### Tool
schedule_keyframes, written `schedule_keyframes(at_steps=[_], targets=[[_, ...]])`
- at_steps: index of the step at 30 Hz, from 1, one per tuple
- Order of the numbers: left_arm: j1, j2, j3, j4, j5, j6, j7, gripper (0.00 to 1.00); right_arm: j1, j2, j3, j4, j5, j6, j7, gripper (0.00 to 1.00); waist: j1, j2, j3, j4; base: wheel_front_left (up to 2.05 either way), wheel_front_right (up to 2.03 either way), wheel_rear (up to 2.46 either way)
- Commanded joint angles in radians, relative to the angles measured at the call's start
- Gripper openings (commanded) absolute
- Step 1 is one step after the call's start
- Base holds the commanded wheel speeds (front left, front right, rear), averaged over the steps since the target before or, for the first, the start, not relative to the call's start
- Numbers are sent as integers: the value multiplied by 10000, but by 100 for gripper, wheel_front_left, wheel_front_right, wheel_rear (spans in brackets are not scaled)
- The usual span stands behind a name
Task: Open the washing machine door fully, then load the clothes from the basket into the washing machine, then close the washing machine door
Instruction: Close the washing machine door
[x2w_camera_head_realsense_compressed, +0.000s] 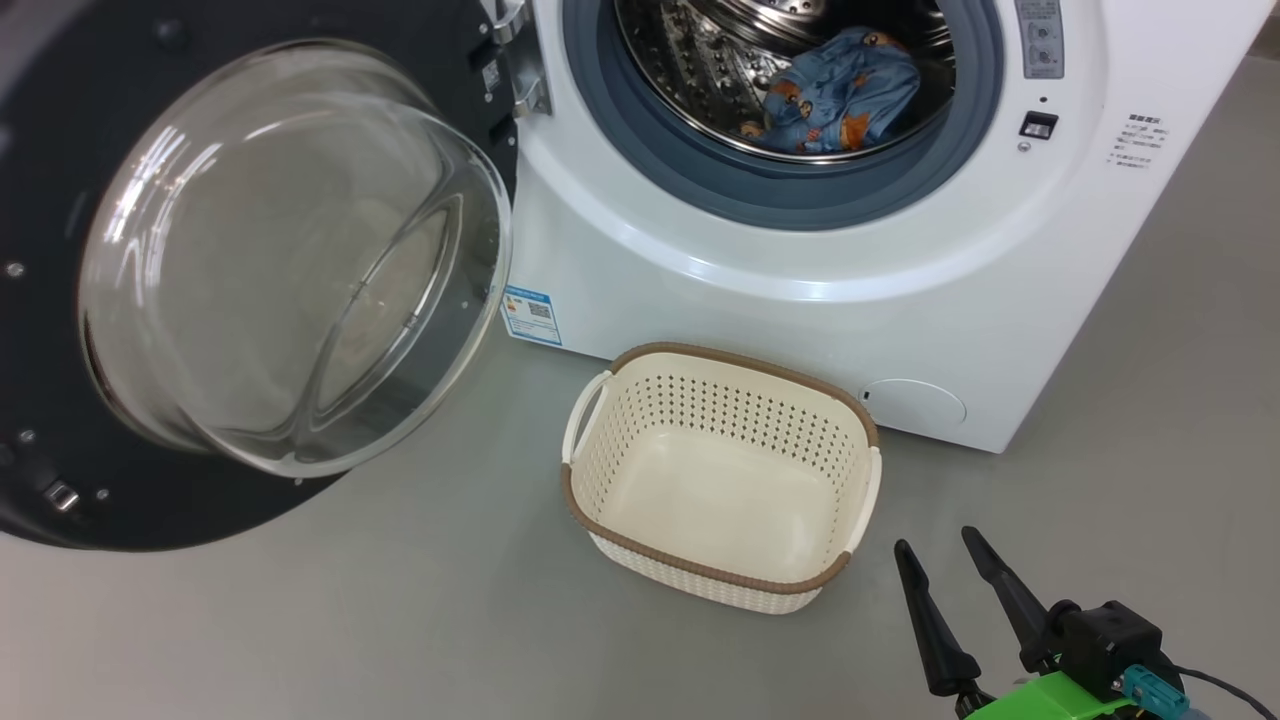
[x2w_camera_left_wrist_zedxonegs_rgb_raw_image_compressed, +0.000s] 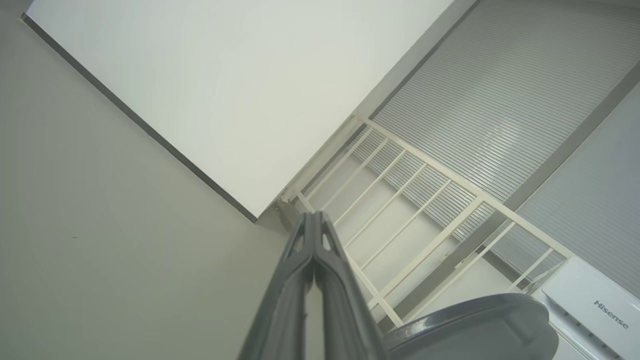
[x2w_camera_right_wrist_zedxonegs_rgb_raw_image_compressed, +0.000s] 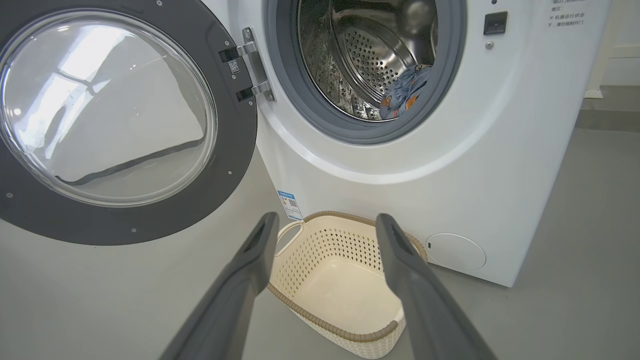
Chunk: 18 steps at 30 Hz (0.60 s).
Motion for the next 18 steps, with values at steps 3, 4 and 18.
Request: schedule_keyframes(at_steps=[3,4,18], targets=[[-663,1045,349,373,-958,-90,848,0,-226,-106,288,-275,-69,27,-49,100,0,0,90,-145,0,0,0],[-803,1251,399,580,-1275,-92,1075,0,-226,-124,292,-289,-70,27,-49,100,0,0,125,-175,0,0,0],[-2064,2697,557,2660,-4536,-98,4059,0,-358,-544,289,-481,-122,27,-49,100,0,0,768,-544,0,0,0]])
